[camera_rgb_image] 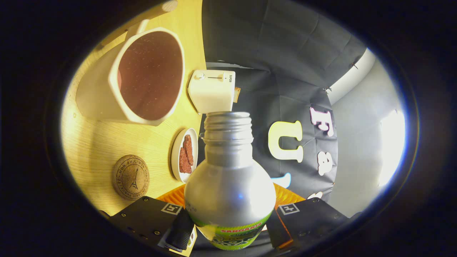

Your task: Take the bottle from table, then pour the juice into the cup, finally place the bottle on the coaster

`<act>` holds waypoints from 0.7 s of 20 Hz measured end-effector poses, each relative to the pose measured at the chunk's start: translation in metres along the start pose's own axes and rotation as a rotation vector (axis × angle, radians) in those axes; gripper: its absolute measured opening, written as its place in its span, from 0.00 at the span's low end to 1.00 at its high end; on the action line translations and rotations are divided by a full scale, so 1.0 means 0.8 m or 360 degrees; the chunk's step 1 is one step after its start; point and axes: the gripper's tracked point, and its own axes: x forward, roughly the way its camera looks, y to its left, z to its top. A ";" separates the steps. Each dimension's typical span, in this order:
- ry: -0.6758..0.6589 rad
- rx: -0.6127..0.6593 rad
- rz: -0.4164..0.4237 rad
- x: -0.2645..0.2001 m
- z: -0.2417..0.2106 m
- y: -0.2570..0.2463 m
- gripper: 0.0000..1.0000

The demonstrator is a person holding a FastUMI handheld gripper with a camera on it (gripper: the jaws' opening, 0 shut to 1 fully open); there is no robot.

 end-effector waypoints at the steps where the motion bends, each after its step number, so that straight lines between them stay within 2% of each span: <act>1: -0.0004 -0.0011 -0.0004 0.000 0.000 -0.001 0.83; 14: -0.0007 -0.0142 0.0020 0.004 -0.006 -0.006 0.83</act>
